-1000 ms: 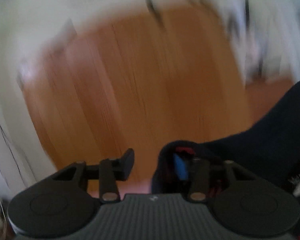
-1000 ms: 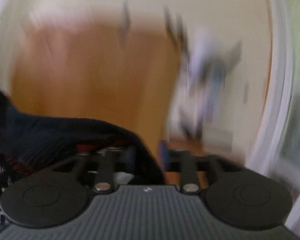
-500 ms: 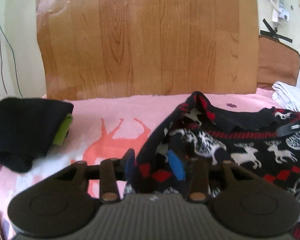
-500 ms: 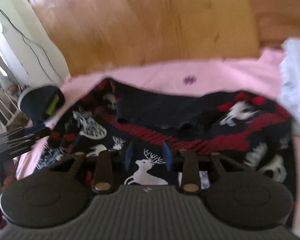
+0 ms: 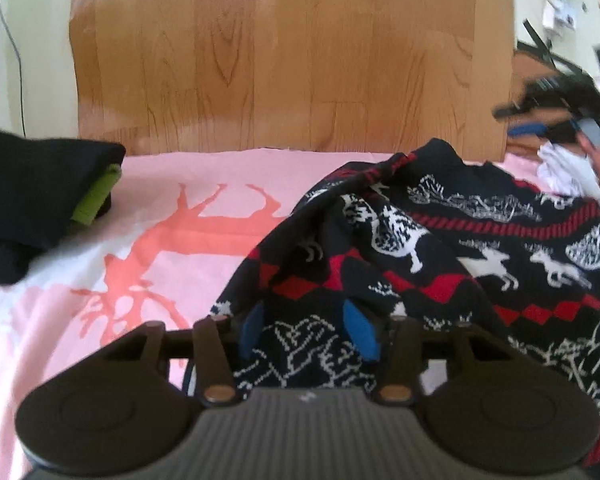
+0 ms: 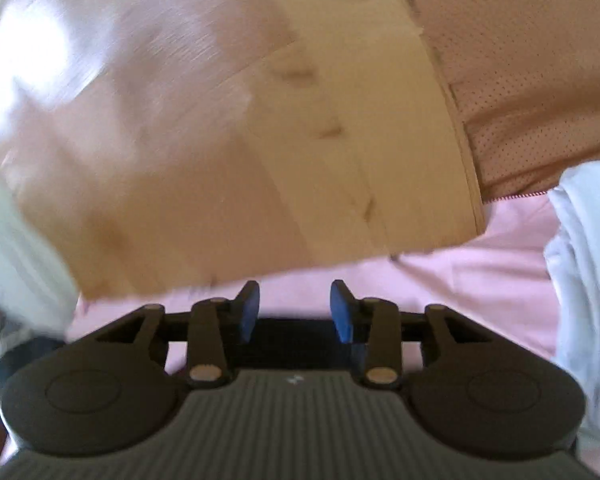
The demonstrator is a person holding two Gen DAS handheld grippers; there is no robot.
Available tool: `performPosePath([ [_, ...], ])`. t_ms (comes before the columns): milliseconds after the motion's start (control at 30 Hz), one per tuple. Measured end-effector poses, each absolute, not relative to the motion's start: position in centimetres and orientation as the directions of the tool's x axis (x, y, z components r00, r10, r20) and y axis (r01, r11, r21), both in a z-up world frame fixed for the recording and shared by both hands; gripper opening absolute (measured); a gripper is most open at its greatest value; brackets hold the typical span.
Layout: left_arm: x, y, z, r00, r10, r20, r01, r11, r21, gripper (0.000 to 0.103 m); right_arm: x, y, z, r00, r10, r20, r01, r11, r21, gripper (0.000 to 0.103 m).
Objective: Fold small clothes
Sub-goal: 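Lower the sweater onto the sheet and open both grippers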
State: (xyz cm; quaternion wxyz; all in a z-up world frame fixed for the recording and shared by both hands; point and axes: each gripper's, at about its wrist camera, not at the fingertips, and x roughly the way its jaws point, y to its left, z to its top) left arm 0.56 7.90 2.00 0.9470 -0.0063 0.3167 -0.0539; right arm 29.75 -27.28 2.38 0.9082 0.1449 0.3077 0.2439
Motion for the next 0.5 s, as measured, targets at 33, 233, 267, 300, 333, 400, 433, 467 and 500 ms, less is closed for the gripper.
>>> performPosePath([
  [33,0.4,8.0,2.0,0.795,-0.111,-0.597,0.098,0.994,-0.054,0.047,28.9,-27.1,2.1,0.673,0.539,-0.507,-0.369,0.838,0.402,0.044],
  [233,0.2,7.9,2.2,0.801,-0.111,-0.588,0.098,0.994,-0.054,0.050,28.2,-22.8,-0.3,0.525,0.621,-0.581,-0.411,0.784,0.466,0.046],
  [267,0.4,7.9,2.4,0.803,-0.114,-0.584,0.107,0.993,-0.048,0.051,28.7,-21.3,-0.5,0.506,0.616,-0.604,-0.421,0.788,0.450,0.046],
  [300,0.7,8.0,2.7,0.809,-0.107,-0.578,0.107,0.994,-0.034,0.051,29.6,-19.7,-0.9,0.478,0.618,-0.624,-0.421,0.785,0.455,0.046],
  [333,1.3,8.0,3.1,0.818,-0.084,-0.570,0.095,0.995,-0.010,0.051,30.6,-18.4,-1.6,0.455,0.623,-0.636,-0.416,0.781,0.466,0.046],
  [400,2.8,8.2,4.1,0.833,-0.023,-0.552,0.041,0.999,0.021,0.051,31.8,-16.4,-1.4,0.524,0.570,-0.632,-0.398,0.821,0.410,0.046],
  [433,3.7,8.6,4.7,0.836,0.029,-0.548,-0.012,0.999,0.036,0.051,31.9,-15.9,-1.3,0.545,0.528,-0.651,-0.363,0.849,0.384,0.046],
  [467,4.3,9.1,5.4,0.838,0.052,-0.542,-0.042,0.999,0.031,0.051,31.8,-15.9,-0.8,0.540,0.528,-0.655,-0.345,0.849,0.400,0.047],
  [500,4.6,9.6,6.2,0.849,0.042,-0.526,-0.039,0.999,0.016,0.052,31.2,-16.5,0.0,0.529,0.561,-0.637,-0.362,0.828,0.429,0.046],
])
